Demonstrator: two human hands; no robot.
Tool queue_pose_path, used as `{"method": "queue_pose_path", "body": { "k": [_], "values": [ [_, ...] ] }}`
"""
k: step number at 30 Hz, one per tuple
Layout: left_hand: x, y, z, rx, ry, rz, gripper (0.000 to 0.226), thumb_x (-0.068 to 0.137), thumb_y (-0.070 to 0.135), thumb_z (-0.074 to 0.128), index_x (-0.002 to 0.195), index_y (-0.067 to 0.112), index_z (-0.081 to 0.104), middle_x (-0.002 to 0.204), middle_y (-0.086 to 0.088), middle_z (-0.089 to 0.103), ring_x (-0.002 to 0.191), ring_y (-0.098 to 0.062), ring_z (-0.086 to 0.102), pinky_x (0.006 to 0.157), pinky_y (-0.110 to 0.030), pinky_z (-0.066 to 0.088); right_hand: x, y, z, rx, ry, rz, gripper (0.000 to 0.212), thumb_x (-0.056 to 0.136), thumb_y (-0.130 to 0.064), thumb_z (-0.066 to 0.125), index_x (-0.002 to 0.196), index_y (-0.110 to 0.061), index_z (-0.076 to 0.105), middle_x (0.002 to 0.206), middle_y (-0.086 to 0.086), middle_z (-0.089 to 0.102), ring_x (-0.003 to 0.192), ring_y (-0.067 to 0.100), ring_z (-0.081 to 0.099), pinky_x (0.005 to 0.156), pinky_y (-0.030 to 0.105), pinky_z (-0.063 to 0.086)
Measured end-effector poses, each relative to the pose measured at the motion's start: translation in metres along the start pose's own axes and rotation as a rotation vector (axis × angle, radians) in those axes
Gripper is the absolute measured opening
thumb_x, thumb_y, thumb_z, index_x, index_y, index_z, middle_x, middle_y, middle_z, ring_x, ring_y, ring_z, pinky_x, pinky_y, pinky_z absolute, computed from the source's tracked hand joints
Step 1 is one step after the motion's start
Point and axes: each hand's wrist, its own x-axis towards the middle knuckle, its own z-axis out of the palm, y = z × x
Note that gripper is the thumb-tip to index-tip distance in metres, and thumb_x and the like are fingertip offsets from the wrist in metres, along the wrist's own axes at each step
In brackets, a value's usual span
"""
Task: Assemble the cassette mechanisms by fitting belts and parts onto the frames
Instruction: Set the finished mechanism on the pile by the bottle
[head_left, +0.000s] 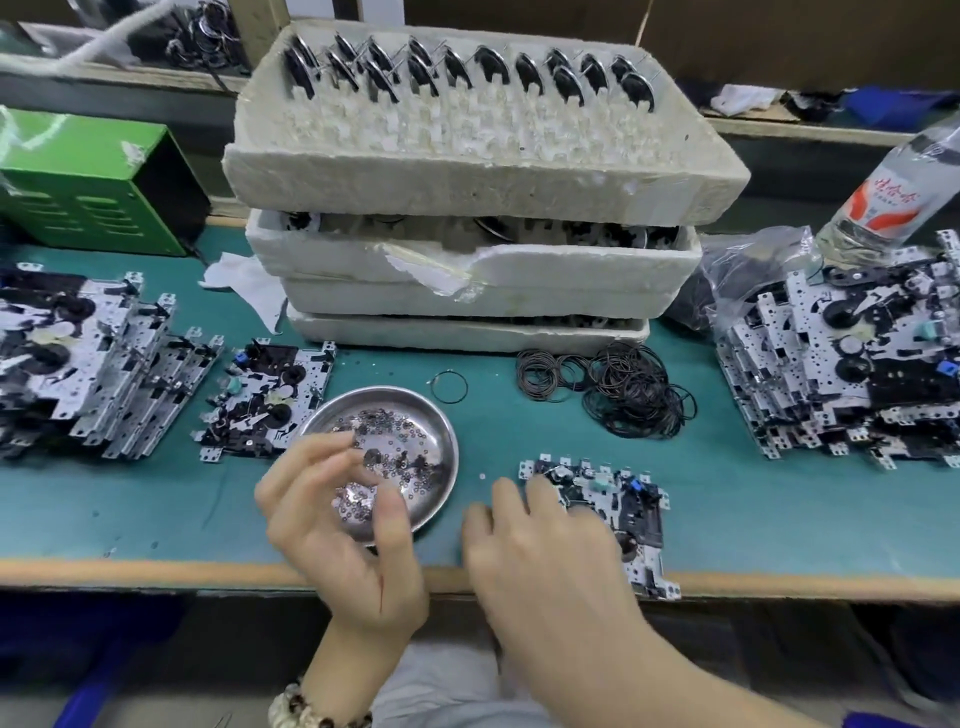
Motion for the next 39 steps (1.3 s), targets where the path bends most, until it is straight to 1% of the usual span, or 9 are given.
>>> {"method": "queue_pose_path", "body": {
  "k": [3, 5, 10, 13, 22, 27, 30, 36, 39],
  "values": [
    [-0.001, -0.002, -0.004, 0.029, 0.037, -0.139, 0.038, 0.1, 0.017, 0.049, 0.133, 0.034, 0.045, 0.127, -0.002, 0.044, 0.092, -0.026, 0.05, 0.068, -0.035, 0.045, 0.027, 0.008, -0.01, 0.127, 0.057, 0.023, 0.031, 0.048, -0.022, 0.088, 0.061, -0.02, 0.06, 0.066, -0.002, 0.054, 0.062, 0.02, 0.055, 0.048, 0.026, 0.022],
    [-0.001, 0.0, -0.003, 0.058, 0.037, -0.181, 0.046, 0.097, 0.008, 0.045, 0.134, 0.034, 0.043, 0.127, -0.005, 0.042, 0.093, -0.022, 0.051, 0.069, -0.035, 0.045, 0.045, 0.005, -0.009, 0.177, 0.007, 0.068, 0.03, 0.051, -0.024, 0.09, 0.064, -0.02, 0.063, 0.073, -0.003, 0.057, 0.07, 0.021, 0.057, 0.051, 0.026, 0.027],
    [-0.001, 0.003, -0.004, 0.071, 0.028, -0.196, 0.045, 0.096, 0.008, 0.044, 0.134, 0.032, 0.042, 0.13, 0.0, 0.042, 0.094, -0.019, 0.051, 0.075, -0.029, 0.044, 0.064, -0.018, 0.012, 0.085, -0.085, -0.029, 0.009, 0.068, -0.017, 0.072, 0.067, -0.022, 0.064, 0.083, -0.002, 0.057, 0.086, 0.023, 0.056, 0.062, 0.03, 0.029],
    [-0.001, 0.004, -0.004, 0.063, 0.038, -0.213, 0.042, 0.096, 0.007, 0.043, 0.132, 0.029, 0.043, 0.131, 0.001, 0.041, 0.094, -0.02, 0.051, 0.075, -0.028, 0.044, 0.066, -0.025, 0.015, 0.035, -0.109, -0.066, 0.021, 0.048, -0.023, 0.079, 0.048, -0.023, 0.058, 0.062, -0.007, 0.054, 0.07, 0.017, 0.057, 0.056, 0.027, 0.033],
    [-0.001, 0.006, -0.005, 0.07, 0.032, -0.214, 0.035, 0.096, 0.007, 0.042, 0.127, 0.022, 0.045, 0.128, -0.001, 0.042, 0.094, -0.021, 0.051, 0.073, -0.027, 0.044, 0.067, -0.023, 0.03, 0.082, 0.3, -0.065, 0.025, 0.055, 0.0, 0.039, 0.041, -0.016, 0.051, 0.051, -0.001, 0.048, 0.053, 0.02, 0.051, 0.051, 0.026, 0.032],
    [-0.003, 0.006, -0.005, 0.077, 0.026, -0.209, 0.024, 0.097, 0.009, 0.043, 0.119, 0.017, 0.047, 0.129, 0.003, 0.043, 0.095, -0.023, 0.051, 0.072, -0.034, 0.044, 0.071, -0.017, 0.033, 0.125, 0.257, -0.05, 0.026, 0.044, -0.009, 0.083, 0.047, -0.017, 0.058, 0.055, -0.002, 0.054, 0.055, 0.02, 0.054, 0.051, 0.027, 0.035],
    [-0.002, 0.005, -0.006, 0.086, 0.018, -0.196, 0.024, 0.098, 0.011, 0.043, 0.12, 0.019, 0.046, 0.129, 0.006, 0.044, 0.095, -0.024, 0.052, 0.071, -0.034, 0.044, 0.071, -0.014, 0.035, 0.236, 0.197, -0.007, 0.028, 0.042, -0.024, 0.092, 0.051, -0.02, 0.065, 0.058, -0.005, 0.058, 0.058, 0.018, 0.056, 0.051, 0.027, 0.041],
    [0.0, 0.009, -0.004, 0.111, -0.068, -0.123, 0.023, 0.1, 0.014, 0.044, 0.122, 0.018, 0.049, 0.123, 0.008, 0.048, 0.105, -0.023, 0.052, 0.081, -0.038, 0.045, 0.069, 0.011, 0.021, 0.705, 0.019, 0.058, 0.014, 0.091, -0.028, 0.067, 0.088, -0.017, 0.076, 0.088, -0.002, 0.066, 0.088, 0.02, 0.054, 0.079, 0.037, 0.045],
    [0.0, 0.019, 0.0, 0.223, -0.288, 0.008, 0.016, 0.098, 0.018, 0.049, 0.112, 0.015, 0.054, 0.112, 0.0, 0.057, 0.107, -0.025, 0.053, 0.097, -0.035, 0.037, 0.055, 0.039, 0.016, 0.953, 0.216, 0.235, 0.008, 0.086, -0.023, 0.073, 0.08, -0.019, 0.076, 0.08, -0.009, 0.066, 0.079, 0.009, 0.056, 0.075, 0.025, 0.044]
  ]
}}
